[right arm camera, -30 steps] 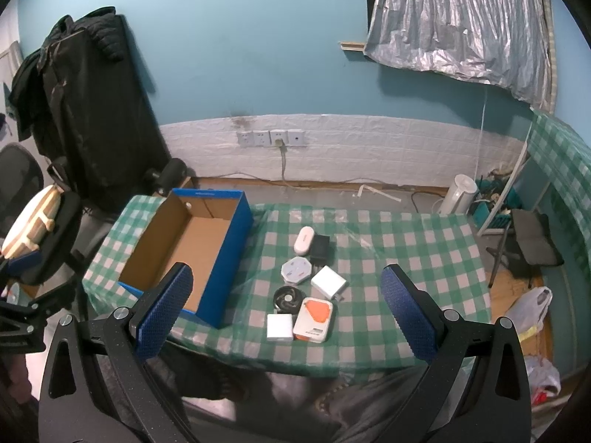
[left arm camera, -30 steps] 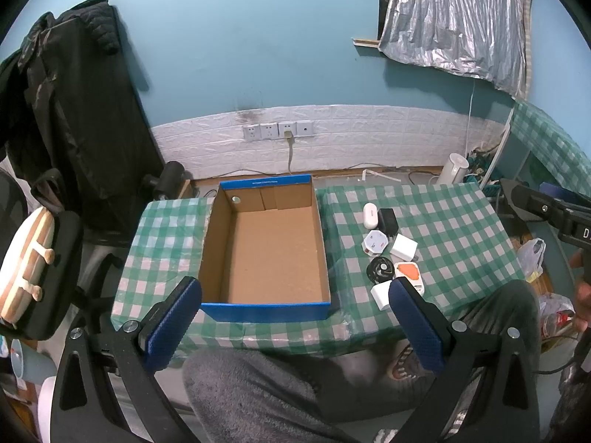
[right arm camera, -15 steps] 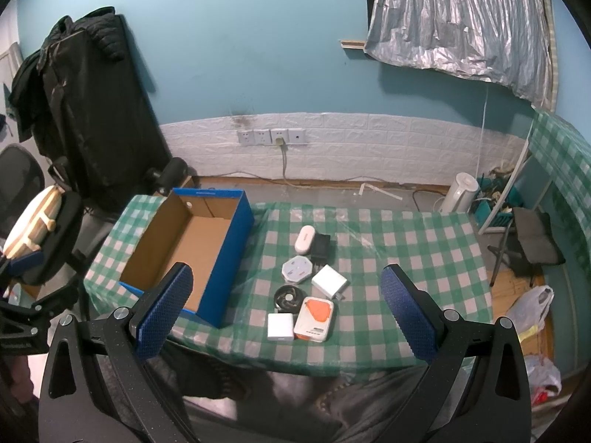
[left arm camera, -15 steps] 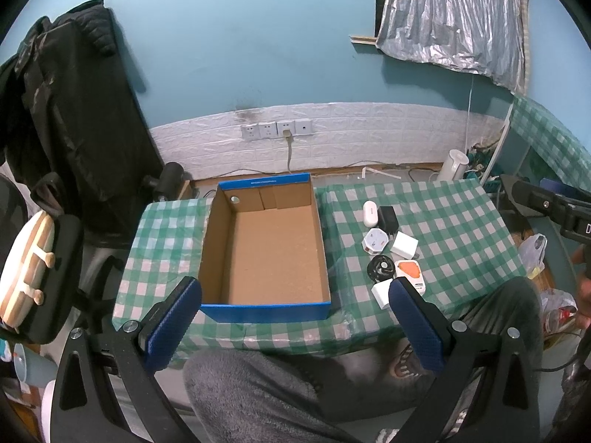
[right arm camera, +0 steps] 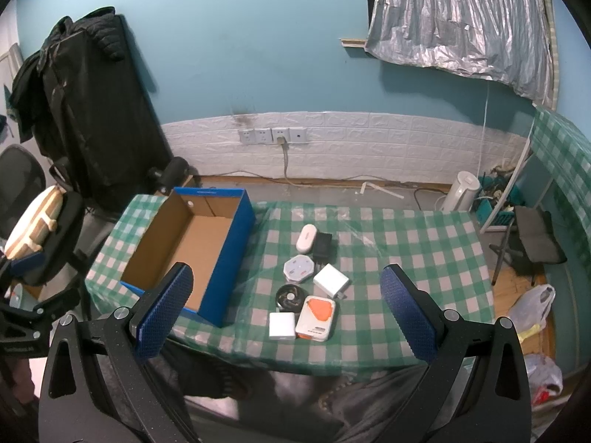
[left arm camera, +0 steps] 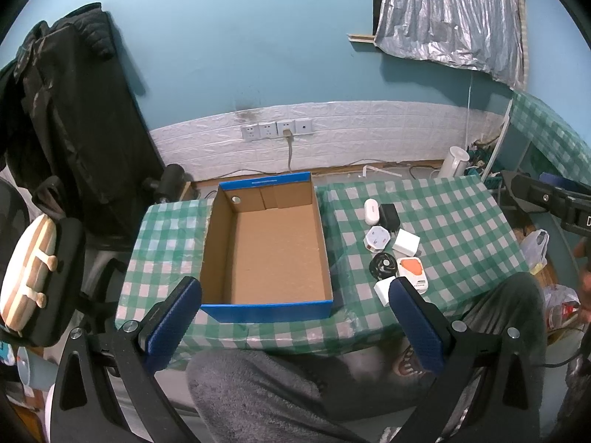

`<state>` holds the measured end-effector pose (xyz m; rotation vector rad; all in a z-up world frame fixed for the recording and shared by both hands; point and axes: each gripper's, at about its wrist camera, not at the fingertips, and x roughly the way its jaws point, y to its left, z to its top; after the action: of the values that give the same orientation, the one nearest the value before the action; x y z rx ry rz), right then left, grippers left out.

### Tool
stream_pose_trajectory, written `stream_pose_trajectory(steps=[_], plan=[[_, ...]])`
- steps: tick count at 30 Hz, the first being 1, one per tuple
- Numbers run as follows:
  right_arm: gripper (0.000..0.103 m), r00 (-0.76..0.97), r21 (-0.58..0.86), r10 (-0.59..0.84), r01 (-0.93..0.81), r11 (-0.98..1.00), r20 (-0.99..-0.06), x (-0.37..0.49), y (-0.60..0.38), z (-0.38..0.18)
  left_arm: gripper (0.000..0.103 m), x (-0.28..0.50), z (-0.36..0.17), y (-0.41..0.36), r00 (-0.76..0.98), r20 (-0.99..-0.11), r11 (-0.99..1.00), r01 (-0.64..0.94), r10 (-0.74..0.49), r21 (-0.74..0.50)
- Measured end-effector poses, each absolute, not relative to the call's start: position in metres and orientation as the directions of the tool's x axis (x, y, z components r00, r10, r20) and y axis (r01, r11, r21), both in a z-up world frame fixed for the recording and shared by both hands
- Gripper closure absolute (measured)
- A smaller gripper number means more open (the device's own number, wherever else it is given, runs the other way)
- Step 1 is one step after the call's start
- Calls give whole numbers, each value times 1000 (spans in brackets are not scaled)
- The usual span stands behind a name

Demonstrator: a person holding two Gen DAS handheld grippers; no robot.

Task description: Organize rigid objects

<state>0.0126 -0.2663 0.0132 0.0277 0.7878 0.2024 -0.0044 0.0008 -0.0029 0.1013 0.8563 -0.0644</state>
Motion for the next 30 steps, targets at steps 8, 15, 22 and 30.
stream_pose_trajectory(steps=[8, 15, 22, 30], plan=[[2, 685, 103, 192, -169, 980, -702, 13, -266, 13, 1, -6, -3, 0, 652, -758, 993, 98, -18, 61], [2, 682, 101, 190, -169, 980, -706, 11, -263, 12, 1, -7, -4, -2, 651, -759, 993, 98, -14, 66], [2, 683, 104, 192, -169, 980, -705, 11, -264, 12, 1, -8, -5, -4, 648, -761, 993, 96, -11, 68], [2, 681, 105, 192, -167, 980, -707, 13, -264, 11, 1, -9, -7, -3, 645, -764, 993, 93, -6, 70]])
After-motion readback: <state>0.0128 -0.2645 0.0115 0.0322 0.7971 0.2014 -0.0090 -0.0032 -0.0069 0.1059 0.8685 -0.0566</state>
